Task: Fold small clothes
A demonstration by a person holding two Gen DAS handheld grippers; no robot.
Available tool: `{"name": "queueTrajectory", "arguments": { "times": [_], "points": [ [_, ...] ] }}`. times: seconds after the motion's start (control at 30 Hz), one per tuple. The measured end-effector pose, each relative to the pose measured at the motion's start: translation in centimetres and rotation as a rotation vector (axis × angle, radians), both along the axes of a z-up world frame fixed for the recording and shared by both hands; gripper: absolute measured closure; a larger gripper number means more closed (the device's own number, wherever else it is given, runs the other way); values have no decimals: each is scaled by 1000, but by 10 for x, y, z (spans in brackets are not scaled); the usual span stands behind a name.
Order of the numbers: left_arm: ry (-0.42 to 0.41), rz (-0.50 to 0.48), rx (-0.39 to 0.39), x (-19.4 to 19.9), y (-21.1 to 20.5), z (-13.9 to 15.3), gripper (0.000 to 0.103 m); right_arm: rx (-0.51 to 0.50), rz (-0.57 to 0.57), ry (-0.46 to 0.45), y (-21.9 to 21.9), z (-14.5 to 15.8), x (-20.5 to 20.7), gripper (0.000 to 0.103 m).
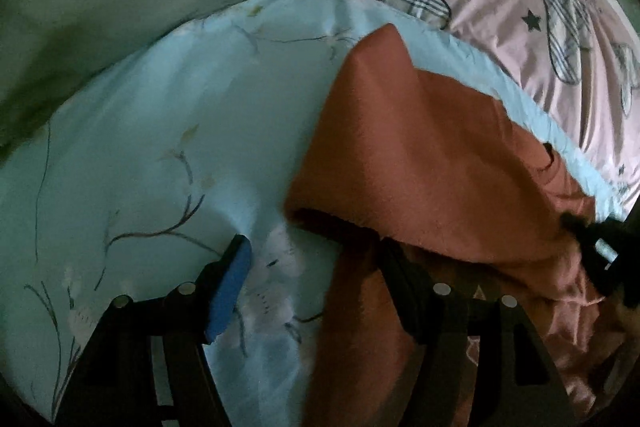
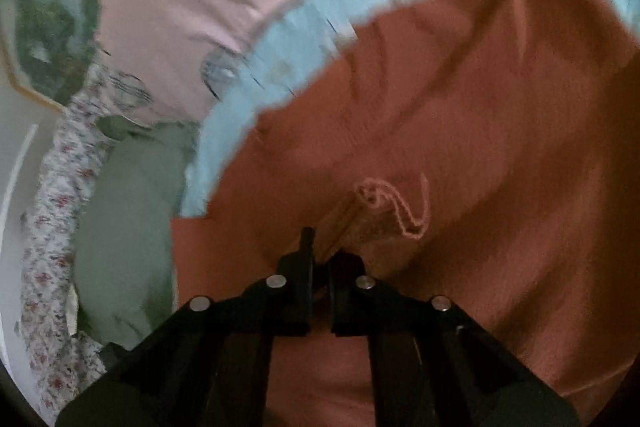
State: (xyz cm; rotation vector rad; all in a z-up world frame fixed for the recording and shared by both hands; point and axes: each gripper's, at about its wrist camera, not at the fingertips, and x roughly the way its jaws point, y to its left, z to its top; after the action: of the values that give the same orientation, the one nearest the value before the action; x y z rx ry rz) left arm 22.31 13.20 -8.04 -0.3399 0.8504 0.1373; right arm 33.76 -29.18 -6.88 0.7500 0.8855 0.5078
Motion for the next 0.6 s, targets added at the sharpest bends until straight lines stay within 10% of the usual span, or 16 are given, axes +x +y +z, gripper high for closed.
{"name": "queueTrajectory", "arguments": {
  "times": [0.17, 0.47, 0.6],
  "points": [
    [16, -37, 44, 14, -12, -1, 36, -63, -124, -199, -50, 56, -31, 97],
    [1, -16, 113, 20, -20, -4, 39, -189, -166, -61, -86, 6, -32, 97],
    [-18, -25, 103, 14, -19, -4, 39, -183, -196, -133, -92, 20, -36, 97]
  ]
}}
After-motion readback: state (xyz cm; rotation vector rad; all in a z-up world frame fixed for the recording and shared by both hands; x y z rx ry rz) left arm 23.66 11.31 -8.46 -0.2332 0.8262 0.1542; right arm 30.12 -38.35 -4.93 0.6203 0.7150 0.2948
